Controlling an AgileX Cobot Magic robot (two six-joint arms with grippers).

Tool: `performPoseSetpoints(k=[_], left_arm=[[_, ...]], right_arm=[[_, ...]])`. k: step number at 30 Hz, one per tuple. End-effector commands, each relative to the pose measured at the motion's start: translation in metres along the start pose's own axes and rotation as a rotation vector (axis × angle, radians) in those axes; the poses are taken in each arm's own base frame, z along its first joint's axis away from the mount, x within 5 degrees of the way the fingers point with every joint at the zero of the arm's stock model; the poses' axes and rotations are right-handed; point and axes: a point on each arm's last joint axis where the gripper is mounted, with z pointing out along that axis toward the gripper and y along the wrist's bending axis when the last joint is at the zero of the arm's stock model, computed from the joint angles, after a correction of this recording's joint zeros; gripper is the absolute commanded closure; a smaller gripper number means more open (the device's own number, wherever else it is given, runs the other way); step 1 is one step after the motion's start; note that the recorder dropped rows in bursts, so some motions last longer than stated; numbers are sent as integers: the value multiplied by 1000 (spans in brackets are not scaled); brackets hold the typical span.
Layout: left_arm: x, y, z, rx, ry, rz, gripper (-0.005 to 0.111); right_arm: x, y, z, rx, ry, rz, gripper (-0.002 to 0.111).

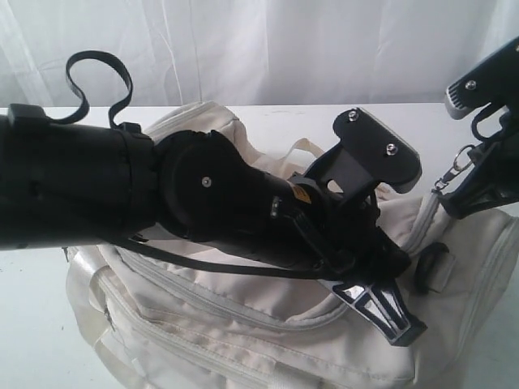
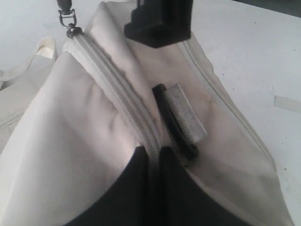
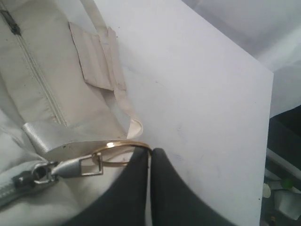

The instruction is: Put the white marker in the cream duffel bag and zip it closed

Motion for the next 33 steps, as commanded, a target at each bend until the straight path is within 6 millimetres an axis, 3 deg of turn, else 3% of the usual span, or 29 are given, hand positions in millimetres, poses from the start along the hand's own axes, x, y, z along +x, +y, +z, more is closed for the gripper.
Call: performPoseSetpoints(k=[1, 10, 12, 19, 21, 28, 33], left_arm=[[4, -5, -3, 51, 50, 2, 107], [2, -3, -3, 34, 31, 2, 107], [2, -3, -3, 31, 28, 2, 107], [2, -3, -3, 26, 26, 8, 107], [2, -3, -3, 24, 24, 8, 107], [0, -1, -3, 12, 11, 8, 107], [0, -1, -3, 4, 10, 41, 107]], right_arm=[[-1, -7, 0, 32, -30, -8, 108], [-4, -2, 0, -23, -58, 76, 106], [-4, 0, 0, -42, -58, 91, 101], [-5, 5, -6, -111, -73, 169, 64], [-5, 4, -11, -114, -80, 185, 59], [-5, -2, -52, -113, -171, 297, 59], [10, 4, -72, -171, -74, 345, 59]])
